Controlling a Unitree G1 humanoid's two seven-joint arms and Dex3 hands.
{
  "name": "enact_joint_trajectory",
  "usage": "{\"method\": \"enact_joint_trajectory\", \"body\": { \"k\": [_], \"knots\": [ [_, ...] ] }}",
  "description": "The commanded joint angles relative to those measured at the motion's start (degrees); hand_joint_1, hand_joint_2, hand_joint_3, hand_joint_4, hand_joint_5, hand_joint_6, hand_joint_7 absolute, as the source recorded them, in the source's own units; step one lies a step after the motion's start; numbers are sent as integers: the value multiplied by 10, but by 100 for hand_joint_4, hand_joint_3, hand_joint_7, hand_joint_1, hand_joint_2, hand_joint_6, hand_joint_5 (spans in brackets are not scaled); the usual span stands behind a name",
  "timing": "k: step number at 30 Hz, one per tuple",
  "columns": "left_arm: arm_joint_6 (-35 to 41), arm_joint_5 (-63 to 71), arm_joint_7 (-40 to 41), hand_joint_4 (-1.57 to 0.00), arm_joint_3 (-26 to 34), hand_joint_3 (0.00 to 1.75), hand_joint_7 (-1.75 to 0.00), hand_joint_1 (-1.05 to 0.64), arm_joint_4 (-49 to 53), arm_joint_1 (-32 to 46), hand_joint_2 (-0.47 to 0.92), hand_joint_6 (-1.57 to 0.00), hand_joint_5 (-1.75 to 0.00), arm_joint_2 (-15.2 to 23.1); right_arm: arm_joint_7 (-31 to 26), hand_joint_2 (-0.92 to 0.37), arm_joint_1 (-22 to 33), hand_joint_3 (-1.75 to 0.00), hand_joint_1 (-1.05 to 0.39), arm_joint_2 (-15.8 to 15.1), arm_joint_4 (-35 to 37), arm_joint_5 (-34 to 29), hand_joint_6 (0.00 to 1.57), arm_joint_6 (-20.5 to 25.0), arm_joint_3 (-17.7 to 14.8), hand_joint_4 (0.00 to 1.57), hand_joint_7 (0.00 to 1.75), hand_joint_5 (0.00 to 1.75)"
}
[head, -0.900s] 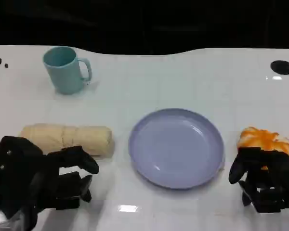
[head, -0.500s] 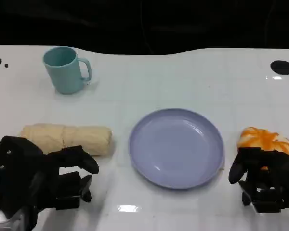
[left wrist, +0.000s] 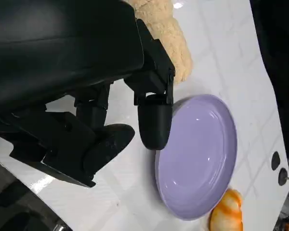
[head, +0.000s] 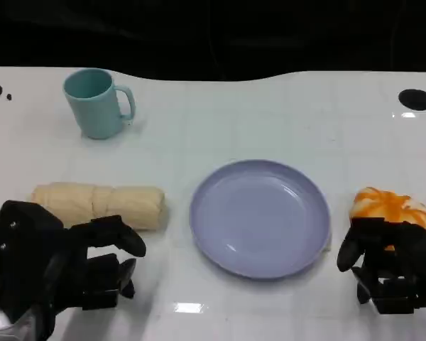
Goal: Grasp the towel on the left side of the plate with the left hand and place it into the plate.
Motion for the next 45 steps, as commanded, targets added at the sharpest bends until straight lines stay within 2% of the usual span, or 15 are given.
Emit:
{"method": "enact_joint_trajectory", "body": {
  "k": [1, 7, 10, 12, 13, 14, 16, 18, 20, 25, 29, 32, 35, 41, 45],
  "knots": [
    [-2, 0, 2, -60, 6, 106, -152, -4, -1, -3, 62, -61, -172, 8, -3, -71, -3, -94, 9, -8, 3, -2, 64, -5, -2, 65, 148, 167],
    [-32, 1, -1, -59, 8, 108, -151, -3, 9, -1, 61, -63, -174, 8, -2, -70, -4, -95, 9, -9, 1, -2, 64, -2, -2, 65, 148, 167],
    [-43, 17, 16, -60, 5, 111, -129, -4, 3, 3, 58, -69, -158, 8, -2, -70, -4, -95, 9, -8, 1, 0, 64, -3, -2, 65, 148, 167],
    [-54, 27, 31, -57, 4, 107, -107, -4, -7, 10, 57, -69, -138, 3, -2, -70, -3, -96, 9, -7, 2, 0, 64, -5, -2, 64, 148, 167],
    [-63, 33, 38, -56, 3, 102, -98, -4, -10, 13, 58, -69, -131, 1, -2, -70, -3, -96, 9, -8, 1, 0, 64, -5, -2, 64, 148, 167],
    [-77, 39, 43, -56, 2, 90, -79, -6, -11, 17, 63, -69, -119, 0, -2, -70, -2, -96, 9, -8, 1, 0, 64, -6, -2, 64, 148, 167],
    [-122, 47, 43, -54, 0, 72, -56, -8, -1, 23, 70, -71, -110, -1, 0, -70, -2, -96, 9, -8, 0, 2, 64, -4, -4, 64, 148, 168],
    [-155, 57, 46, -50, -3, 44, -28, -13, 8, 26, 83, -74, -99, -1, 0, -70, -1, -96, 9, -9, 0, 1, 63, -5, -3, 64, 148, 168],
    [-173, 66, 49, -48, -5, 27, -14, -15, 14, 27, 90, -73, -91, 0, 0, -69, -1, -96, 9, -10, 0, 0, 63, -5, -3, 64, 148, 168],
    [-236, 89, 62, -36, -7, 10, -1, -19, 38, 29, 92, -62, -74, -3, -2, -70, -2, -95, 8, -11, -1, -4, 63, -5, 0, 64, 148, 168],
    [-307, 141, 104, -25, -11, 4, 0, -27, 66, 28, 91, -51, -65, 4, -5, -69, 1, -96, 9, -7, -8, -4, 63, -1, 2, 65, 148, 167],
    [-333, 190, 135, -20, -16, 3, 0, -34, 76, 28, 92, -46, -60, 18, -4, -69, 4, -97, 9, -5, -10, -1, 64, -3, 3, 65, 148, 168],
    [-370, 230, 163, -18, -19, 1, 0, -30, 87, 27, 90, -43, -59, 31, -3, -68, 8, -98, 8, -3, -14, 3, 64, 1, 2, 65, 148, 167],
    [-372, 342, 227, -21, -34, 0, 0, -39, 62, 27, 89, -40, -59, 59, -4, -68, 13, -99, 8, -4, -25, 3, 65, 4, 1, 65, 149, 167],
    [-330, 411, 241, -19, -43, 0, 0, -45, 35, 22, 89, -32, -54, 74, -3, -68, 15, -99, 8, -7, -29, 1, 65, 3, 2, 65, 149, 168]
  ]
}}
